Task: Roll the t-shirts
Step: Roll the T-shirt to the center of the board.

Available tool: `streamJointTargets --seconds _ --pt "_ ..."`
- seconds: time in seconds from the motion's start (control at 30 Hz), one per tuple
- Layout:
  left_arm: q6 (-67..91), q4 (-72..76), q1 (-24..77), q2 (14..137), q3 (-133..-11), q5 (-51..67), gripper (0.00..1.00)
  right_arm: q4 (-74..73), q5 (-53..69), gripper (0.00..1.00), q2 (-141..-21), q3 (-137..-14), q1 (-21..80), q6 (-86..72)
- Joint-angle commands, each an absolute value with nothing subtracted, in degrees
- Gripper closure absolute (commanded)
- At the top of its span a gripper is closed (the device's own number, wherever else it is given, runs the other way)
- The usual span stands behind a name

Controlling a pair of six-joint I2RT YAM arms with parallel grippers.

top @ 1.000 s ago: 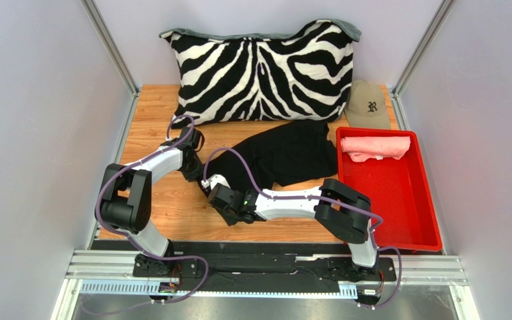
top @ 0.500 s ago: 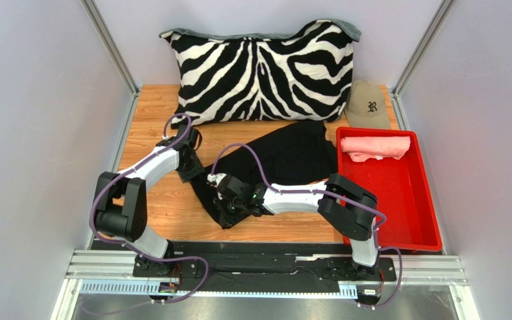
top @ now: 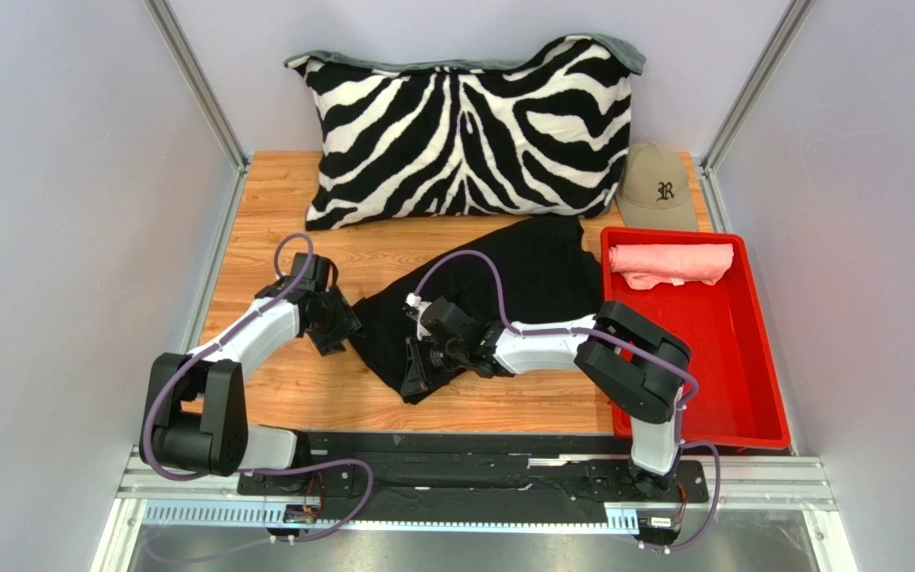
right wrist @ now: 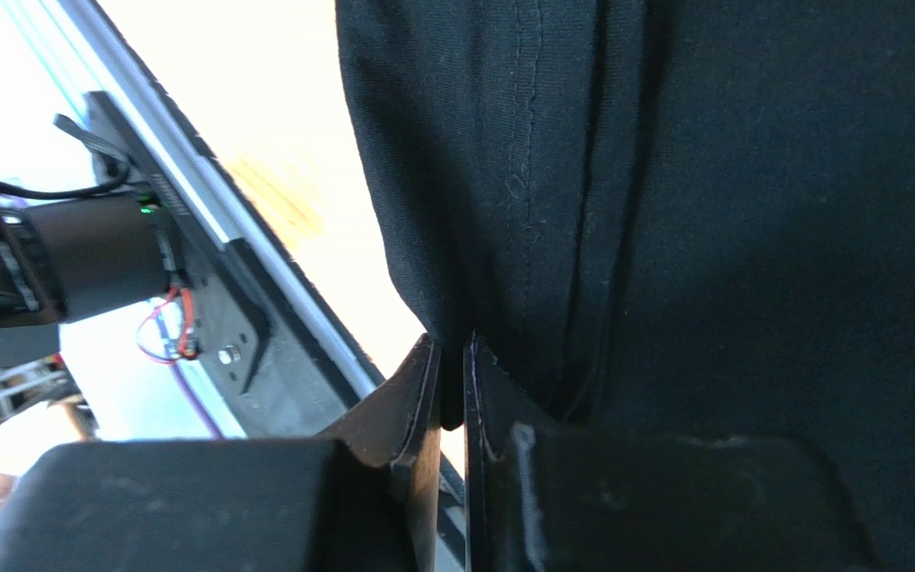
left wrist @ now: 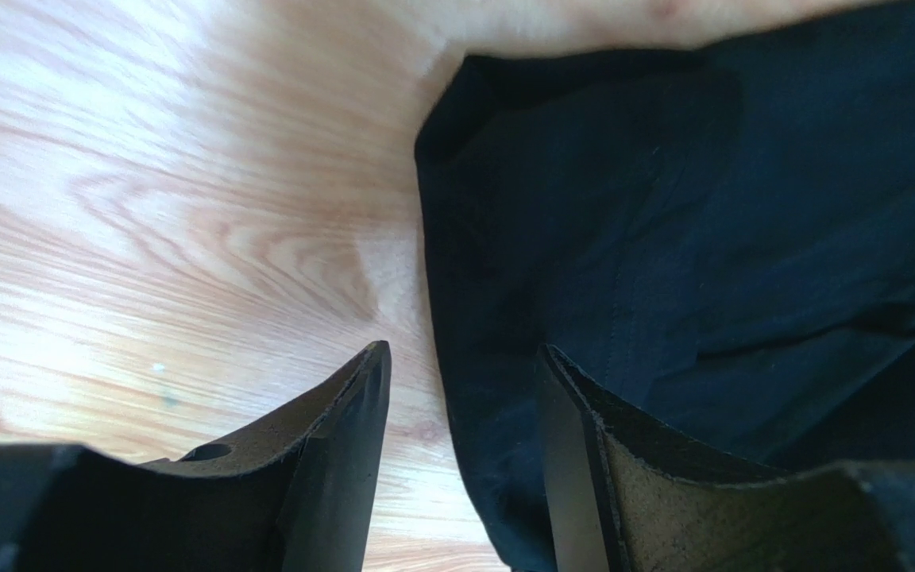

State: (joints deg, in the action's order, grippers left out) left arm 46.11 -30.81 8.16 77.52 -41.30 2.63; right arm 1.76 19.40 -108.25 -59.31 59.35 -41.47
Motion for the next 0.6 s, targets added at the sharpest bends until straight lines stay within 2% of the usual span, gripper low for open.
streamJointTargets --seconds 0.0,0.17,0.37,0.47,0.5,0.57 --pt "50.6 -23.9 8.2 75.3 -37.9 8.3 0.42 8.8 22.0 0.91 -104.9 -57.9 58.0 -45.6" --pt "52.2 -22.9 8.2 74.4 -36.3 5.8 0.43 10.3 23.3 0.92 -104.4 -57.0 57.1 -46.8" --pt "53.5 -19.6 8.3 73.6 -35.2 3.7 0.51 10.6 23.4 0.92 -104.1 -56.6 57.0 -46.7" --pt "52.5 -20.1 8.3 74.4 -36.3 3.1 0.62 10.4 23.1 0.92 -104.2 -56.2 57.0 -46.1" --pt "51.9 -20.3 8.3 74.6 -36.7 3.1 0.69 10.2 22.9 0.92 -104.3 -56.2 57.0 -45.8" --pt "51.3 -21.5 8.7 75.1 -38.0 2.8 0.77 9.1 21.9 0.92 -104.2 -56.2 57.0 -44.9"
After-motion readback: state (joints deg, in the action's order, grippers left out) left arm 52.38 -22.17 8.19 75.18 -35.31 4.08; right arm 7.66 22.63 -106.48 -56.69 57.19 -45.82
